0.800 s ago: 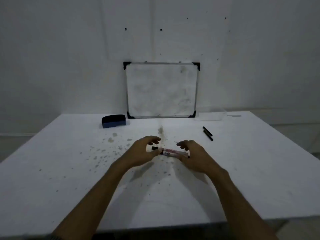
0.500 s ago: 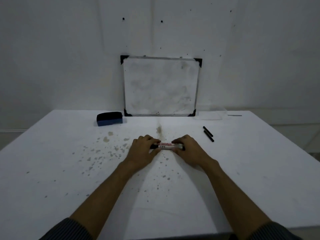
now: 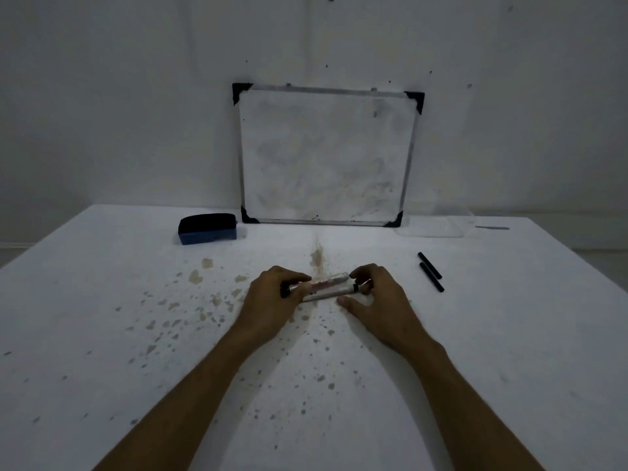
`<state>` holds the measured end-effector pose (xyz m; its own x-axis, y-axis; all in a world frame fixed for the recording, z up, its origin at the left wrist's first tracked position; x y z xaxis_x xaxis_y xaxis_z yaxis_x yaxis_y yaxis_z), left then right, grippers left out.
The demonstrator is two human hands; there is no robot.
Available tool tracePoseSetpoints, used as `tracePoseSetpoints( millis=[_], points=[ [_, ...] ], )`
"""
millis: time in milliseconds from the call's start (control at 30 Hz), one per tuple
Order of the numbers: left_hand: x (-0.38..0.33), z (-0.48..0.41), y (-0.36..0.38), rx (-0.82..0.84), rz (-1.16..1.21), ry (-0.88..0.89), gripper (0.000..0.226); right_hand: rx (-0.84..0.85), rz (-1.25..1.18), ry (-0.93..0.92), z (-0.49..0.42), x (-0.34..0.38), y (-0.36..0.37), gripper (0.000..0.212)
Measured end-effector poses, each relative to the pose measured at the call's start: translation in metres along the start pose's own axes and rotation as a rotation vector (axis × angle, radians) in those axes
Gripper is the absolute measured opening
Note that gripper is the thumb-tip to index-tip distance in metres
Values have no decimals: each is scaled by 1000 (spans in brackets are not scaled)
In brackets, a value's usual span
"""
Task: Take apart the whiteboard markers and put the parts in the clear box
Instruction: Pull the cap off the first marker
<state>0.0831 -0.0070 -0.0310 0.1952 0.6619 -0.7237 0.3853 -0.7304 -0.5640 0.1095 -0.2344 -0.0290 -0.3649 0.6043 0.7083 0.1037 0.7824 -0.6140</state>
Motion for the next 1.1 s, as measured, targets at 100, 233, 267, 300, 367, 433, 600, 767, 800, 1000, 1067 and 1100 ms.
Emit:
tracePoseSetpoints(
  millis=[100,233,267,300,367,433,600,767,800,1000,1067,1100],
  points=[
    [-2,1,-1,-80,55,-20,19,-20,59,-64,1,1,4,28],
    [-6,0,-6,-194,226,-51,18,-42,45,-40,2,5,6,36],
    [-8,1,-6,-199,261,-54,21,-70,-9,-8,3,8,4,39],
    [-11,1,-6,-202,289,-56,23,-105,-68,24,3,11,2,41],
    [-21,5,-5,-207,329,-45,24,-146,-181,53,4,23,-2,40],
    [-32,12,-3,-195,364,-5,23,-158,-306,54,4,36,-4,28],
    [-45,26,3,-50,322,104,24,-107,-536,111,8,50,-2,31],
    [-46,25,-1,-168,292,98,19,18,-503,12,17,56,2,32],
    [-46,23,-5,-190,311,101,19,64,-474,-8,18,57,3,33],
    [-39,16,-20,-28,582,17,25,272,-489,3,29,68,9,32],
    [-37,15,-21,-76,611,-33,18,284,-611,75,29,69,6,30],
    [-35,14,-22,-114,623,-66,16,300,-708,128,27,68,3,34]
  ],
)
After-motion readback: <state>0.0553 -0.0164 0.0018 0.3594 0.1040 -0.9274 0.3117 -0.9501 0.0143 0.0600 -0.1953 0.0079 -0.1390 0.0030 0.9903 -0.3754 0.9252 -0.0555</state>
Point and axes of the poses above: each hand's wrist, its own z-axis away from the middle knuckle, its own y-axis out of the palm, x = y × z, the point moved 2 cm from there along -z, towards the middle knuckle, and after that the axes turned 5 degrees about -x, right-handed, at the moved point
